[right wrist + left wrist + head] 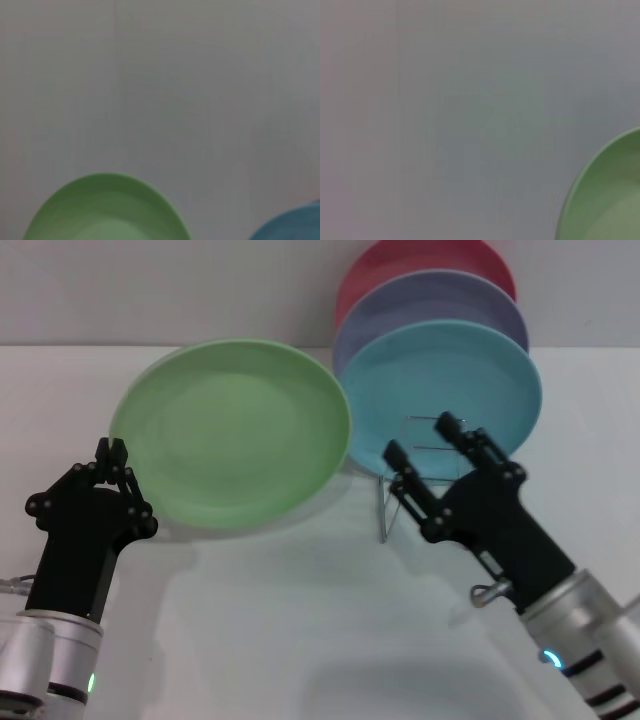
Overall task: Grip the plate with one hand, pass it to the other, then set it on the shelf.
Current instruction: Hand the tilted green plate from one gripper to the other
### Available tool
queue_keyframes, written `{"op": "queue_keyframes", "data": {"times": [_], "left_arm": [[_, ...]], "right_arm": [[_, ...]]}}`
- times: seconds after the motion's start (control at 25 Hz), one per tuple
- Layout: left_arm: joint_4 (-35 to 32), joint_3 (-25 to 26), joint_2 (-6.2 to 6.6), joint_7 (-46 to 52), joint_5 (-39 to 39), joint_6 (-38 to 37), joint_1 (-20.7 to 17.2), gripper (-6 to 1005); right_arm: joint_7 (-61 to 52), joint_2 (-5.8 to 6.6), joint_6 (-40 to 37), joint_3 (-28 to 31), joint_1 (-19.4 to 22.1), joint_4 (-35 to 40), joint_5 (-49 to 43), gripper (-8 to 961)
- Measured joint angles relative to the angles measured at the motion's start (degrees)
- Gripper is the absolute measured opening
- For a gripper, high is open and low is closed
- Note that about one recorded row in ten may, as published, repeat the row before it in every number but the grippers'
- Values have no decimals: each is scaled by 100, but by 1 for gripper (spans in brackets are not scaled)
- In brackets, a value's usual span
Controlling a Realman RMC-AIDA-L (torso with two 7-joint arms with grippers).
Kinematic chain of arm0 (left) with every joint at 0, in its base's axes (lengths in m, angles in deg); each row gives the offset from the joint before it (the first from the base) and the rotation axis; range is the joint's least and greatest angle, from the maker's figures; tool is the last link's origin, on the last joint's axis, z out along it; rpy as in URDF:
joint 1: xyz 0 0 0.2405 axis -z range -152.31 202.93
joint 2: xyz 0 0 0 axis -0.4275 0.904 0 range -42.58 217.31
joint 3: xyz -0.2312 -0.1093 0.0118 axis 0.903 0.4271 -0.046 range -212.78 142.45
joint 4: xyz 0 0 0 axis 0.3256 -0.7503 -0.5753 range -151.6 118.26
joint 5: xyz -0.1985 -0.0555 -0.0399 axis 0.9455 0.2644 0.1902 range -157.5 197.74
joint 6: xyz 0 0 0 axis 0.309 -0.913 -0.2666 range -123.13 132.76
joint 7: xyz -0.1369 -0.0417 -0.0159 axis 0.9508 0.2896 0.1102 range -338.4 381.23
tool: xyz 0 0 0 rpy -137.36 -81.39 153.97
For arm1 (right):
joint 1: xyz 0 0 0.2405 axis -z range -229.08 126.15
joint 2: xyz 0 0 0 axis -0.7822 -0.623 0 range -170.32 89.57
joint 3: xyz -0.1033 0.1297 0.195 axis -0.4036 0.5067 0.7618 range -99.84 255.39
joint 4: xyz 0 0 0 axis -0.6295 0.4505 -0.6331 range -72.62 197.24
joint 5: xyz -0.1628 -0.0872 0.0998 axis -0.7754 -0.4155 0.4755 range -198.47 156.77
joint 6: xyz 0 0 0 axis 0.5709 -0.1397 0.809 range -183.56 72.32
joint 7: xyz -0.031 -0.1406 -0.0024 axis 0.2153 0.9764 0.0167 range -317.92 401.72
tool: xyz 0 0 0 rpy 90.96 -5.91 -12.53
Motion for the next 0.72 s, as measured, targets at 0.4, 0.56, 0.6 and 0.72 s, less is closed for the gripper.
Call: {"op": "queue_keyframes", "data": {"times": [0.4, 0.56, 0.6, 0.72], "left_arm": [[4, -96, -1, -255, 286, -112, 25, 29], [1, -176, -8, -417, 346, -159, 46, 29], [1, -176, -8, -417, 346, -159, 46, 29], [-2, -259, -9, -518, 390, -231, 53, 29]], "right_arm": [[-209, -84, 798, 102, -393, 12, -144, 651], [-187, -89, 847, 249, -470, 6, -154, 652], [-187, -89, 847, 249, -470, 6, -154, 652], [-179, -90, 918, 304, -515, 5, -165, 653]]}}
